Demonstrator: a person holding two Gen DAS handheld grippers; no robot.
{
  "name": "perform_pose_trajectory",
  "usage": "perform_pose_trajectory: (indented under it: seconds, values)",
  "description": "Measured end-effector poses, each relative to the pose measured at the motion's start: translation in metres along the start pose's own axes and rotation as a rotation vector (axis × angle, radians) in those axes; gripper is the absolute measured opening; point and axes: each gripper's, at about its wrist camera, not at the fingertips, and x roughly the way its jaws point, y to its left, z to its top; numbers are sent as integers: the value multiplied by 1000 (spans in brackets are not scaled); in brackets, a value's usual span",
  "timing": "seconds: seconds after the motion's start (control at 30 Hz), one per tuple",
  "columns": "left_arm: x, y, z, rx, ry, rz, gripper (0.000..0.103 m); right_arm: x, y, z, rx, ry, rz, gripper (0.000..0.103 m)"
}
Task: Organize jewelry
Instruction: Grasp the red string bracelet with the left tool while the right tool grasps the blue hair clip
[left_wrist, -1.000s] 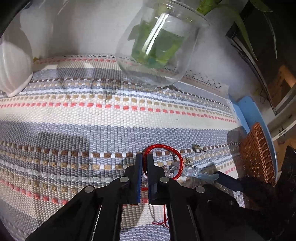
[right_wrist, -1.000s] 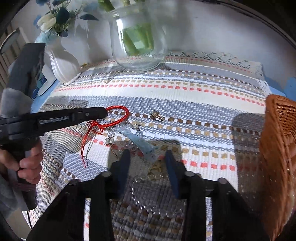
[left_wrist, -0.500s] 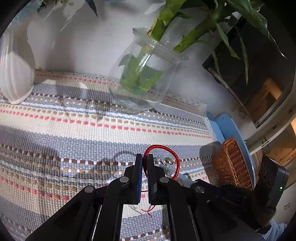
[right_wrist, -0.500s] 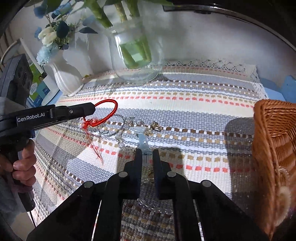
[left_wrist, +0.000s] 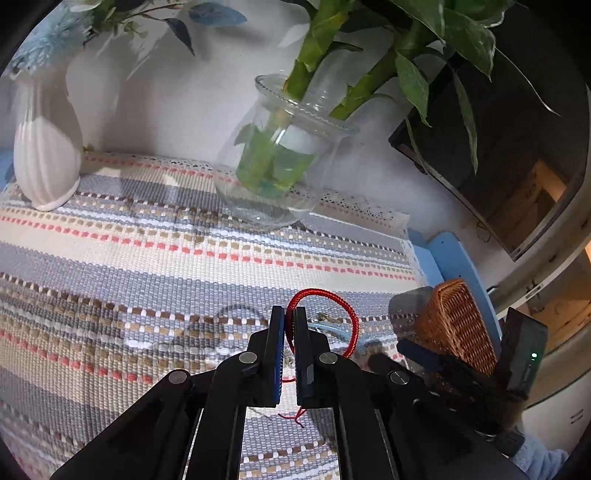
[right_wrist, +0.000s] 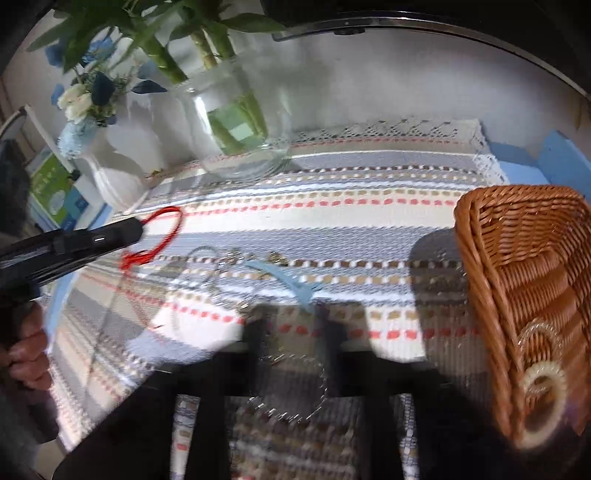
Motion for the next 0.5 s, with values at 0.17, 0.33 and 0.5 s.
perform_pose_trajectory:
  seconds: [0.17,0.33,0.5]
  values:
    - [-4,9,0,-39,10,15,4,22,3,3,-19,-13,-70,71]
    - [-6,12,0,-40,20,27,4,46,13,7,-84,-10,-109,58]
    - [-6,9,2,-34,24,23,4,46,14,13,-122,29,-39,24]
